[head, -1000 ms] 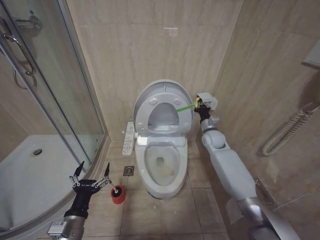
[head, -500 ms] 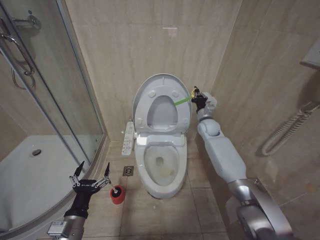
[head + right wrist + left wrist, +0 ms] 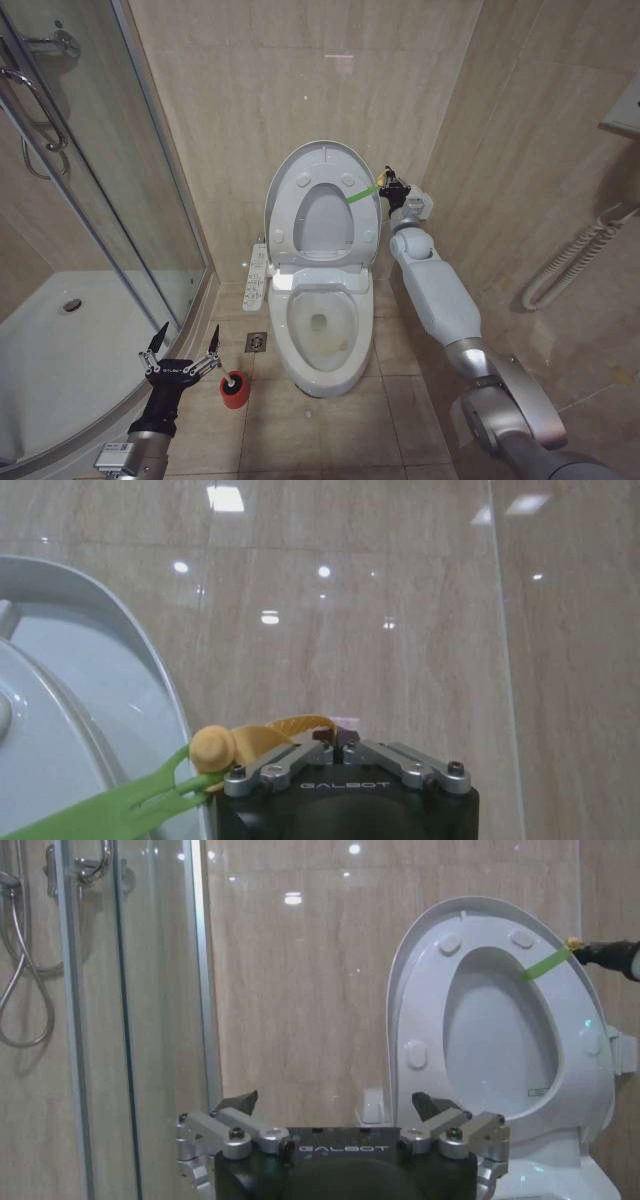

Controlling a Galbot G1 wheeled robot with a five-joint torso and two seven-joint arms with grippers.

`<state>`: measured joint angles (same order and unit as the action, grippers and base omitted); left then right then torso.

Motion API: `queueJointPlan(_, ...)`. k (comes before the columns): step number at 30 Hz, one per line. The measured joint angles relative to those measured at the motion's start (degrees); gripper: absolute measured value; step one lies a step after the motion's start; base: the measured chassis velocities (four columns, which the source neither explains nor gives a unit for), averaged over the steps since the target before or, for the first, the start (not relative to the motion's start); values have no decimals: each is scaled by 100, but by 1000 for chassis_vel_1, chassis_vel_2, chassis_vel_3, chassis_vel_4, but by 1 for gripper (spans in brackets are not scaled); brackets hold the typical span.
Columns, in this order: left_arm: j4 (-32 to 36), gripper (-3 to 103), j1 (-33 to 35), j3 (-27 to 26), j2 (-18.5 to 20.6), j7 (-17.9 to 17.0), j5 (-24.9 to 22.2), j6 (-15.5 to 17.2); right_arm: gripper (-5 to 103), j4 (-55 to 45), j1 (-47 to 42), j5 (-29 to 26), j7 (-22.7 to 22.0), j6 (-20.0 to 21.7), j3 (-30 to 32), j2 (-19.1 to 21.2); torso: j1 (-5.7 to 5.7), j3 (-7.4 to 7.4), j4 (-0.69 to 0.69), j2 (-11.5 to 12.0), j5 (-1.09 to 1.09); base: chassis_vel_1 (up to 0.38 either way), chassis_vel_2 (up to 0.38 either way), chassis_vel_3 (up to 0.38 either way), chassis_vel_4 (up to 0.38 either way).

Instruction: Open the toilet lid, clean the toilet bowl with a toilet brush, close the toilet lid, and flush.

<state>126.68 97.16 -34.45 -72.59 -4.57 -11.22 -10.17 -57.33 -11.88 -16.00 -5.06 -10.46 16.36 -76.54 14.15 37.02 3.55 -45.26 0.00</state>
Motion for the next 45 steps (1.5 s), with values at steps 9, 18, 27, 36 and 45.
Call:
queueJointPlan(9, 0, 100, 0, 0, 0, 0, 0, 0, 1, 267, 226, 18, 32, 39, -118, 34, 0, -1, -1, 0, 0, 0, 0, 0, 0)
queueJointPlan(18, 0, 100, 0, 0, 0, 0, 0, 0, 1, 236, 222, 18, -35, 125, -132, -25, 0, -1, 2, 0, 0, 0, 0, 0, 0)
queueJointPlan(27, 1, 100, 0, 0, 0, 0, 0, 0, 1, 107, 85, -154, -37, 288, -92, 35, 0, -1, -3, -1, 0, 0, 0, 0, 0)
queueJointPlan(36, 0, 100, 0, 0, 0, 0, 0, 0, 1, -40, -52, -355, 38, 475, 13, 152, 0, 0, -4, 0, 1, 0, 0, 0, 0)
queueJointPlan(45, 0, 100, 0, 0, 0, 0, 0, 0, 1, -145, -251, -370, 182, 528, 73, 211, 0, 0, -1, 0, 0, 0, 0, 0, 0)
